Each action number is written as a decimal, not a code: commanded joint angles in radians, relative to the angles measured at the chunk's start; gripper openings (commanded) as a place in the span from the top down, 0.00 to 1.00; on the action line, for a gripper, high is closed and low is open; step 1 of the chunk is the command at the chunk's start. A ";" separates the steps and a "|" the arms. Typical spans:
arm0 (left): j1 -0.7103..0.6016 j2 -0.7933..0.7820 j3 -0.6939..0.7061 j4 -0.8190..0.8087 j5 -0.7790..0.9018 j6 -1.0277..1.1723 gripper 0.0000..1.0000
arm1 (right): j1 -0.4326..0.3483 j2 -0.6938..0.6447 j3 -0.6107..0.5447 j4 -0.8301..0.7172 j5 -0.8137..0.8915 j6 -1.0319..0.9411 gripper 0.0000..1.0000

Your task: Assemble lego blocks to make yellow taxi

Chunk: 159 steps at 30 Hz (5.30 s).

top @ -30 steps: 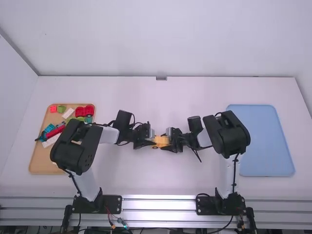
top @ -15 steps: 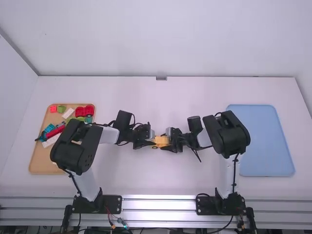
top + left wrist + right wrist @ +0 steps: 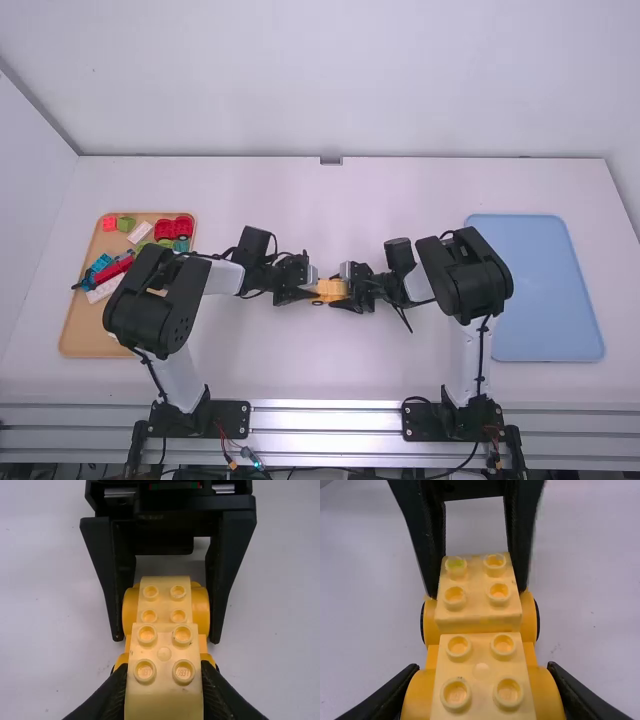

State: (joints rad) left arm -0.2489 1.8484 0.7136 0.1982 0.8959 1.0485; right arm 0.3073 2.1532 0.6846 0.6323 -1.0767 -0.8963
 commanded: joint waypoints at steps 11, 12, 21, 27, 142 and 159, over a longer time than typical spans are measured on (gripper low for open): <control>0.012 -0.028 0.000 0.026 0.115 0.014 0.39 | 0.006 0.016 -0.010 -0.010 0.019 0.001 0.51; 0.016 -0.035 0.000 0.023 0.126 0.014 0.39 | 0.006 0.016 -0.010 -0.008 0.019 0.002 0.51; 0.068 -0.113 0.000 -0.072 0.135 0.015 0.98 | 0.006 0.016 -0.011 -0.004 0.014 0.002 0.51; 0.024 -0.038 0.000 -0.043 0.135 0.008 0.98 | 0.009 0.016 -0.004 -0.012 0.000 0.002 0.52; 0.890 0.078 0.528 -0.795 -0.938 -1.209 0.49 | 0.012 -0.676 -0.027 -0.569 0.554 0.063 0.01; 0.892 0.078 0.374 -0.583 -0.938 -1.190 0.53 | 0.019 -0.676 -0.027 -0.581 0.554 0.061 0.01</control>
State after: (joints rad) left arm 0.6376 1.9160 1.1053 -0.3897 -0.0521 -0.1570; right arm 0.3252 1.4921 0.6395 0.0570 -0.5167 -0.8371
